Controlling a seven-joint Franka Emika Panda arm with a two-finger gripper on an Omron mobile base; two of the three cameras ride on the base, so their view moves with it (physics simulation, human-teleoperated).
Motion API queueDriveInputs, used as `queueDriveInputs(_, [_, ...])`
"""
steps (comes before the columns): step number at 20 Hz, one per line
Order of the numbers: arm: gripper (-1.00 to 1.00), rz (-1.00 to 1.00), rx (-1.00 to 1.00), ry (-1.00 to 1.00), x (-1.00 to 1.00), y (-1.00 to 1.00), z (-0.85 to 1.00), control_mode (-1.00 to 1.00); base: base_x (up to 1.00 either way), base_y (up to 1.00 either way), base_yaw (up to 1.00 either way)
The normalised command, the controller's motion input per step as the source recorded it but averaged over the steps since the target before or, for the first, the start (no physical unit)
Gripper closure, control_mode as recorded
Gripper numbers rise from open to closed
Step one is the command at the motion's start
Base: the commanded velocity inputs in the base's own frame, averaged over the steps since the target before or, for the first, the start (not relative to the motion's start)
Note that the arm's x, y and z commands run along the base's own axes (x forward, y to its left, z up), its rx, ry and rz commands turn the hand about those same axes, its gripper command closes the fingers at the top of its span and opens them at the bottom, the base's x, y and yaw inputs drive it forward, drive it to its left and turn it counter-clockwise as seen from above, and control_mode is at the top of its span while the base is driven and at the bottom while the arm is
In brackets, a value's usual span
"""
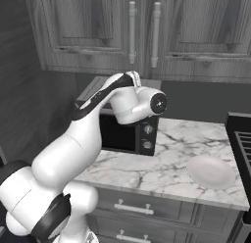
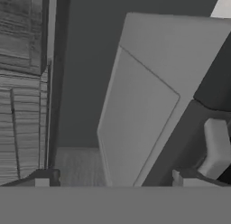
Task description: Pick up the bagel from the plate, place it on the toaster oven rack, close the door, and set the timer.
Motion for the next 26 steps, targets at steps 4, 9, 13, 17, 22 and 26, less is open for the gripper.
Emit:
queueDriveInputs(4, [-1.0,0.0,-0.1,0.0,-0.32,-0.39,0.11,-1.0,0.0,0.0,0.0])
queueDriveInputs(9, [-1.0,0.07,-0.22,0.0,-0.31,-0.44,-0.17,-1.0,0.0,0.0,0.0])
queueDriveInputs(13, [-1.0,0.11,-0.27,0.0,-0.24,-0.3,-0.38,-1.0,0.0,0.0,0.0])
queueDriveInputs(17, [-1.0,0.17,-0.29,0.0,-0.09,-0.17,-0.42,-1.0,0.0,0.0,0.0])
queueDriveInputs(22, [-1.0,0.25,-0.29,0.0,-0.01,-0.02,-0.48,-1.0,0.0,0.0,0.0])
queueDriveInputs(26, [-1.0,0.3,-0.27,0.0,0.0,0.0,-0.37,-1.0,0.0,0.0,0.0])
